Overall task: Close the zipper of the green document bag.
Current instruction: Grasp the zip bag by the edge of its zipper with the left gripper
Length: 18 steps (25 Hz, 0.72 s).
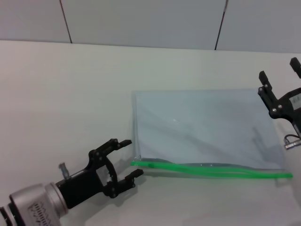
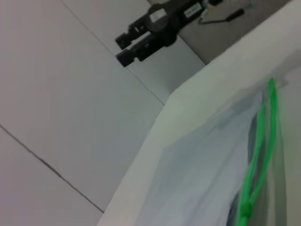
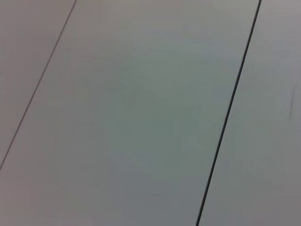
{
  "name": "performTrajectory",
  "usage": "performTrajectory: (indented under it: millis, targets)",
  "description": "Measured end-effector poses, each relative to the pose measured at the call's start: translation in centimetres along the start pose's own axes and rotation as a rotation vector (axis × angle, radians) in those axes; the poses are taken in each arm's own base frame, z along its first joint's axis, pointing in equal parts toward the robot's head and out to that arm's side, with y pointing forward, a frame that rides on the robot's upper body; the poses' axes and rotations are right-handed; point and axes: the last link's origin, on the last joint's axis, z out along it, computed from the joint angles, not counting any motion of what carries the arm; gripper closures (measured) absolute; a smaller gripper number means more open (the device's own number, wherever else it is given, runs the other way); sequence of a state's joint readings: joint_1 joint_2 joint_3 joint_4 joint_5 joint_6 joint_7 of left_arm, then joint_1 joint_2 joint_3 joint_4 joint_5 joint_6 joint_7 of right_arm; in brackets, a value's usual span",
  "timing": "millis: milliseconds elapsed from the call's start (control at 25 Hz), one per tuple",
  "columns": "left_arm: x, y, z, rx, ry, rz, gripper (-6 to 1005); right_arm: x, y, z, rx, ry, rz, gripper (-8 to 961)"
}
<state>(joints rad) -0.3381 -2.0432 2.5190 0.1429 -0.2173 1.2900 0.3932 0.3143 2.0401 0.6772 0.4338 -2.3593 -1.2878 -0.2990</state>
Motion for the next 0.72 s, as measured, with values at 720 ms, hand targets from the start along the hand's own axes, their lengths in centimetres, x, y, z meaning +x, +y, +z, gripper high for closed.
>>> performTrajectory:
  millis: [720]
  targets:
    - [-0.4, -1.6, 3.6, -0.06, -0.034, 0.298, 216, -0.4, 0.4, 0.8, -0.019, -0.022, 0.001, 273]
